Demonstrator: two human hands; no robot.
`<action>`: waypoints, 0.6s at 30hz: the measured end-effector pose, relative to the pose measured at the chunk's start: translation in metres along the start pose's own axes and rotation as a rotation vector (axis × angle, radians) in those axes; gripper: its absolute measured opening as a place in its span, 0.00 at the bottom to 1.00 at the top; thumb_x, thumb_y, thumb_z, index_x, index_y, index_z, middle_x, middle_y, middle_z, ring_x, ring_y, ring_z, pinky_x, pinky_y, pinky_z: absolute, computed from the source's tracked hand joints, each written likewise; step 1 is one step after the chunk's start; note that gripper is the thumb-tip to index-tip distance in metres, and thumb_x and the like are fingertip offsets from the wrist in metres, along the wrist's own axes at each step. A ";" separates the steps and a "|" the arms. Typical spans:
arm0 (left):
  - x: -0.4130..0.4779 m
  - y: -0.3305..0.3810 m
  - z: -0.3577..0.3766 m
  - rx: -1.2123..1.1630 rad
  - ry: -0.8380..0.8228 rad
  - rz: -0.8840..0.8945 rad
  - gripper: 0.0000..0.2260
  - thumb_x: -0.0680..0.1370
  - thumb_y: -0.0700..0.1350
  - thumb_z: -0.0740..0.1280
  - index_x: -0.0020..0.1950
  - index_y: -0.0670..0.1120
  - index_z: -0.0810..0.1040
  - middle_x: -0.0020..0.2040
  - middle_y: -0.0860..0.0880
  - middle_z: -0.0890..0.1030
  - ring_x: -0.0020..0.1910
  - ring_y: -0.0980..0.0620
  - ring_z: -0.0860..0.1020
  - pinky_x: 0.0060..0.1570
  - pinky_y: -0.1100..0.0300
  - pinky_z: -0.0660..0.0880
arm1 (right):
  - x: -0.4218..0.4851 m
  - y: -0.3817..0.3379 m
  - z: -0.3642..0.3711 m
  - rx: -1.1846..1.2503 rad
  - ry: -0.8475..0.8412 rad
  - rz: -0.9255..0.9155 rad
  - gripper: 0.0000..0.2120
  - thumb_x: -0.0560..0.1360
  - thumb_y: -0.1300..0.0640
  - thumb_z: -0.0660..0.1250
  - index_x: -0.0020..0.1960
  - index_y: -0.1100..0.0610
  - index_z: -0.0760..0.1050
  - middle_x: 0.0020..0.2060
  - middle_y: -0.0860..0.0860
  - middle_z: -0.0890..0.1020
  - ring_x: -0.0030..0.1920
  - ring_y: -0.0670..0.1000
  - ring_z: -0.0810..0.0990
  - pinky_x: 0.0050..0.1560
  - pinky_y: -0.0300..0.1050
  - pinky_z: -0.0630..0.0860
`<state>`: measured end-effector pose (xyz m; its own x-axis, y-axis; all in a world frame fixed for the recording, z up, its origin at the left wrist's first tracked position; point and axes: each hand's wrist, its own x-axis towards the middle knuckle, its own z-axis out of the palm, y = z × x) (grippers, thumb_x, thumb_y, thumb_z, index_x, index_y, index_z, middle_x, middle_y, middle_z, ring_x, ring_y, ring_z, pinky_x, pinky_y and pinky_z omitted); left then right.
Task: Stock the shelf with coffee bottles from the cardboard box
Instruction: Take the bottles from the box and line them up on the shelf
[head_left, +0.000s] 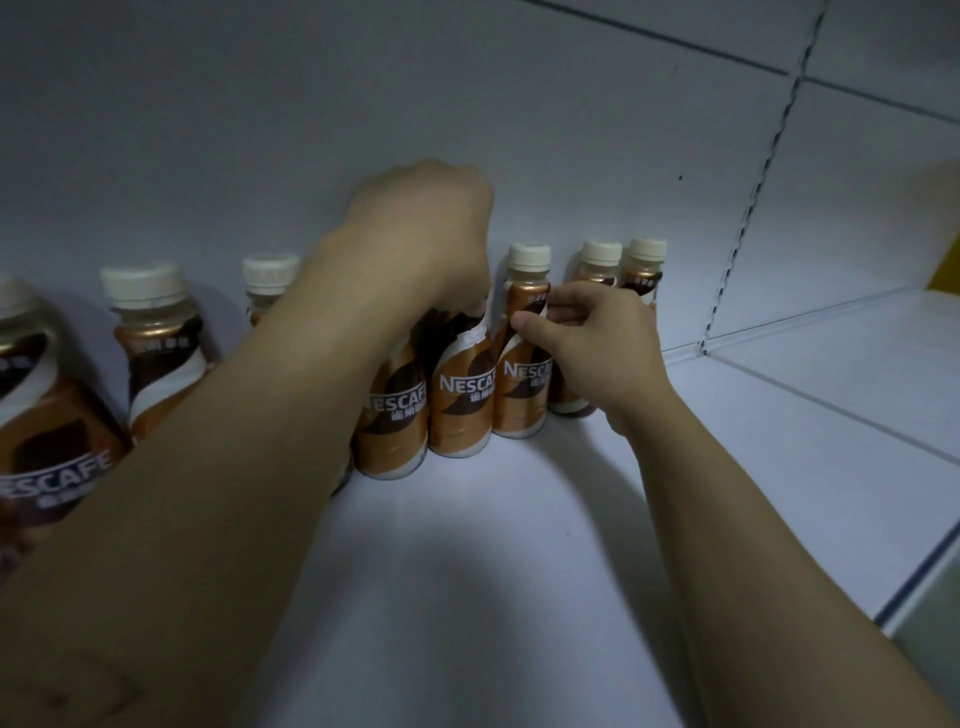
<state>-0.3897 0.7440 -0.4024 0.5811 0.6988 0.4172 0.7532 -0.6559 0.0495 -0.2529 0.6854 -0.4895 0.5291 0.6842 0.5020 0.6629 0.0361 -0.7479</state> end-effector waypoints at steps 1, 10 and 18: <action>0.000 0.000 -0.001 0.005 -0.001 -0.002 0.17 0.67 0.47 0.77 0.52 0.46 0.78 0.46 0.45 0.79 0.44 0.42 0.78 0.40 0.53 0.74 | 0.000 0.000 0.000 0.005 -0.001 0.008 0.20 0.71 0.51 0.74 0.60 0.57 0.79 0.45 0.47 0.82 0.45 0.43 0.80 0.48 0.37 0.78; -0.006 0.007 -0.009 0.153 0.043 0.027 0.18 0.71 0.51 0.73 0.58 0.46 0.77 0.52 0.43 0.76 0.49 0.41 0.76 0.49 0.50 0.75 | -0.001 -0.008 -0.006 -0.114 0.006 -0.050 0.24 0.72 0.46 0.72 0.65 0.55 0.77 0.54 0.49 0.83 0.51 0.43 0.79 0.49 0.33 0.73; -0.008 0.032 -0.010 -0.146 0.111 0.168 0.22 0.74 0.56 0.70 0.66 0.51 0.74 0.63 0.49 0.75 0.59 0.48 0.74 0.56 0.51 0.73 | 0.049 -0.025 -0.064 -0.116 0.378 -0.050 0.14 0.75 0.50 0.65 0.58 0.52 0.79 0.46 0.44 0.82 0.49 0.46 0.81 0.52 0.43 0.77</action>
<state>-0.3738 0.7143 -0.3950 0.6509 0.5463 0.5271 0.5918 -0.8001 0.0985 -0.2097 0.6715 -0.4189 0.6378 0.3662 0.6776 0.7370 -0.0348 -0.6750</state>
